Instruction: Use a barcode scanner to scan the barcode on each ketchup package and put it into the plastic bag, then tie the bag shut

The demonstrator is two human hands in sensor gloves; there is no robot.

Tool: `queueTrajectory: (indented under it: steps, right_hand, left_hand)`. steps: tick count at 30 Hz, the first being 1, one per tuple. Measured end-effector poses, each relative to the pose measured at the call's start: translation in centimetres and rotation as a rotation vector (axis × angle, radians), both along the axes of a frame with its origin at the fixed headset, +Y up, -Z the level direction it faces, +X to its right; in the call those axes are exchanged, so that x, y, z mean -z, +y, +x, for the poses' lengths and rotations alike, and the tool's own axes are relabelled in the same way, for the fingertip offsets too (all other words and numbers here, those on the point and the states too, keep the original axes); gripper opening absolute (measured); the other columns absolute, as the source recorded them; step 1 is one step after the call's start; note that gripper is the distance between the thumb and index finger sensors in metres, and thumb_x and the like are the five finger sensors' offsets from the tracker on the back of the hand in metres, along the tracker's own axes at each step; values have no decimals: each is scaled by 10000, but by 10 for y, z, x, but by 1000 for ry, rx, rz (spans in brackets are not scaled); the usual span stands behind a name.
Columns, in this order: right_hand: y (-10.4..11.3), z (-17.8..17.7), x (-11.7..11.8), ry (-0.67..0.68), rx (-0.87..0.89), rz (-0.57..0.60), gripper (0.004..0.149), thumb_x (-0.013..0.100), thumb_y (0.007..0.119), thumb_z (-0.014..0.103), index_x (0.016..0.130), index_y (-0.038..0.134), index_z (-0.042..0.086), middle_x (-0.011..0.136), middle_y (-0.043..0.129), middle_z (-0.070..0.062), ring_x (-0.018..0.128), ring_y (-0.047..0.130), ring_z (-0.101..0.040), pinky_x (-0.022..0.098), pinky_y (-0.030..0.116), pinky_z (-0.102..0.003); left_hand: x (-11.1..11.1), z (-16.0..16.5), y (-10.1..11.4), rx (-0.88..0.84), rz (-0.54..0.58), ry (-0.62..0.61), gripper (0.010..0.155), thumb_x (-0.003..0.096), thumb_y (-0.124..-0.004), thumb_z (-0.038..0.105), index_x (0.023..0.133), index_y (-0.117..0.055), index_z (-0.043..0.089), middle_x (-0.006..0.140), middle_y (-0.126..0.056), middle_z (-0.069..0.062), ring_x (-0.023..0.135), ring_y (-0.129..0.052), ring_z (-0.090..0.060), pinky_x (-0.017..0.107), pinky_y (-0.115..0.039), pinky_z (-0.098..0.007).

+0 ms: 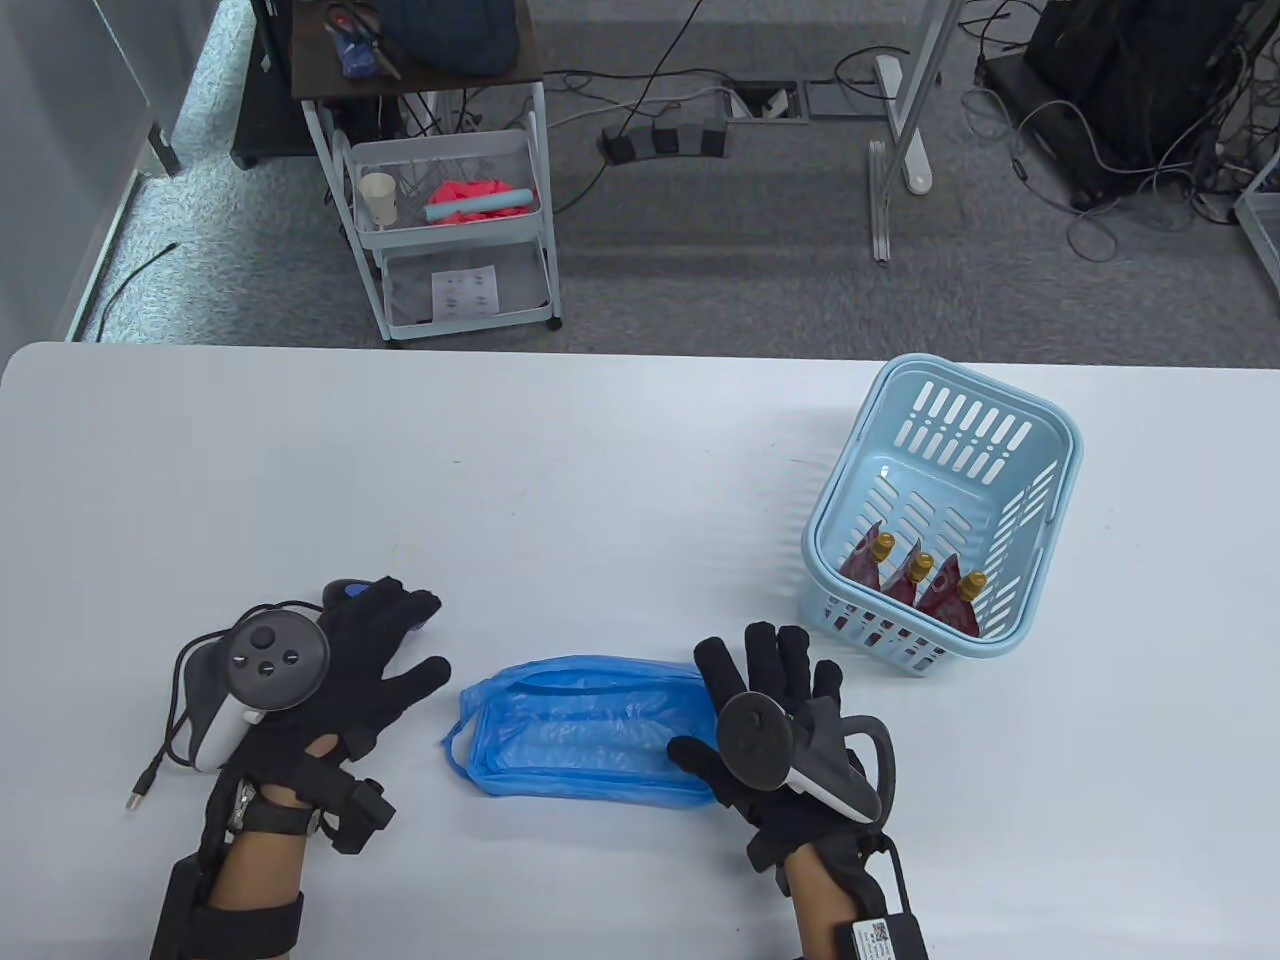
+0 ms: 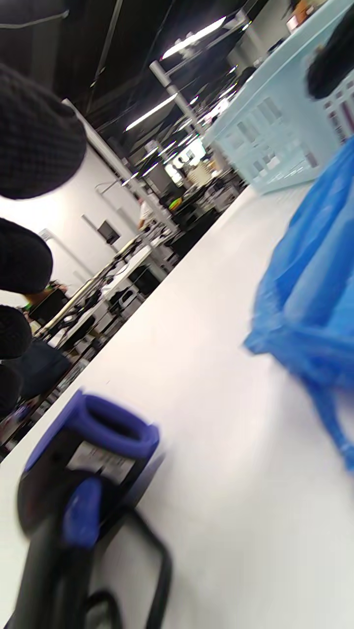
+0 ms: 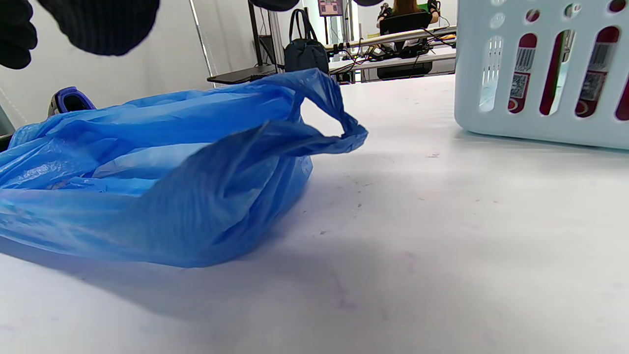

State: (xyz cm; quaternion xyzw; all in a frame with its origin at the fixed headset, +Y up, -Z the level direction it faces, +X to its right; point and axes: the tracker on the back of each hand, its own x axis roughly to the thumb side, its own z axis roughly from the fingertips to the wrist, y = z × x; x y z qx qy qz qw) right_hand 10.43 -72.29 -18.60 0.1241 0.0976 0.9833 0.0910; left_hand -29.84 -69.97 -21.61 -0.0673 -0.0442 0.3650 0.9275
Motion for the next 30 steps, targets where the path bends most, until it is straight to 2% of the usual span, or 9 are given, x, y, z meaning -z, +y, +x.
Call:
queueTrajectory:
  steps: [5,11,24,30]
  right_hand:
    - [0,0,0,0,2,-2,887,497,661,650,1170,268,227,1190,171,-251,1071,114,-520,726,206,-740]
    - [0,0,0,4,9,-4,885,498,663,648,1170,269,228,1190,170,-251,1071,114,-520,726,204,-740]
    - [-1,0,1,3,20,-17,884,497,665,645,1170,272,229,1191,172,-249,1072,112,-518,726,202,-741]
    - [-1,0,1,2,23,-22,883,497,667,644,1169,272,230,1190,171,-248,1072,114,-518,726,204,-740]
  left_hand:
    - [0,-28,-9,21,-38,149,811,442,-758,613,1145,-510,293,1210,-420,-81,1128,-467,-453,789,-471,-654]
    - [3,-46,-28,63,-128,239,834,454,-746,605,1157,-439,279,1204,-402,-113,1119,-467,-466,786,-486,-642]
    - [22,-46,-59,151,-303,352,853,468,-734,588,1156,-366,246,1188,-416,-116,1088,-531,-463,783,-513,-615]
    - [33,-43,-62,219,-318,384,785,489,-731,527,1139,-423,212,1155,-496,-122,1028,-635,-448,762,-565,-594]
